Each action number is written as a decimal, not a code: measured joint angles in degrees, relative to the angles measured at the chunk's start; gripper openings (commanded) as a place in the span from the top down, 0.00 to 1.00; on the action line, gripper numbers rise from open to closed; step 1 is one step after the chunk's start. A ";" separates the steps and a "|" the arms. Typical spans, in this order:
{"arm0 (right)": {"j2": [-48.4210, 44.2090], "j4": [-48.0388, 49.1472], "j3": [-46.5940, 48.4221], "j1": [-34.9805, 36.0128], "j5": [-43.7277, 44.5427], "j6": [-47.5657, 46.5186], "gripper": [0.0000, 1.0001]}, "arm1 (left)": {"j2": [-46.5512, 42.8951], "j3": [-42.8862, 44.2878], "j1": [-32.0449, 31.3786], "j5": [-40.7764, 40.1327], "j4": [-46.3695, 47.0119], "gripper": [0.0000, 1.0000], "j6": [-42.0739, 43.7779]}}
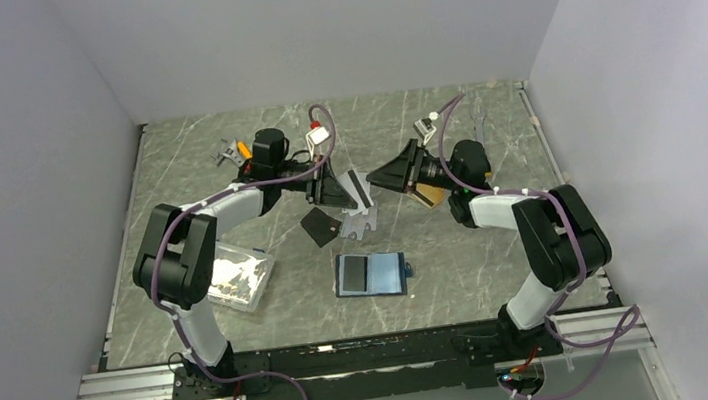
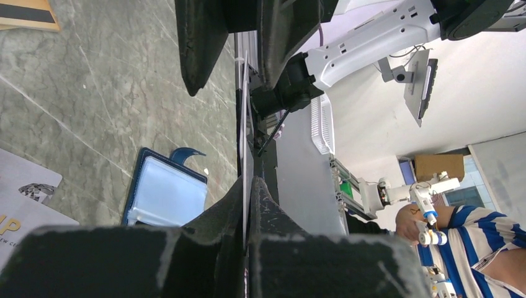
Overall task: Put the credit cards into the card holder
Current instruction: Place the credit card in the storage box.
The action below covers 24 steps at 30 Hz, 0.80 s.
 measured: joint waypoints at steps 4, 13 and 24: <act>0.26 1.55 0.13 0.22 -0.02 1.14 0.65 | 0.00 0.02 0.00 0.11 -0.39 0.93 0.37; 1.90 2.93 1.49 1.44 0.00 2.75 1.00 | 0.00 0.02 0.02 0.13 -0.33 0.92 0.20; 0.46 -3.52 1.33 0.33 1.49 -2.10 1.00 | 0.20 3.48 0.28 -2.36 -10.08 0.84 6.12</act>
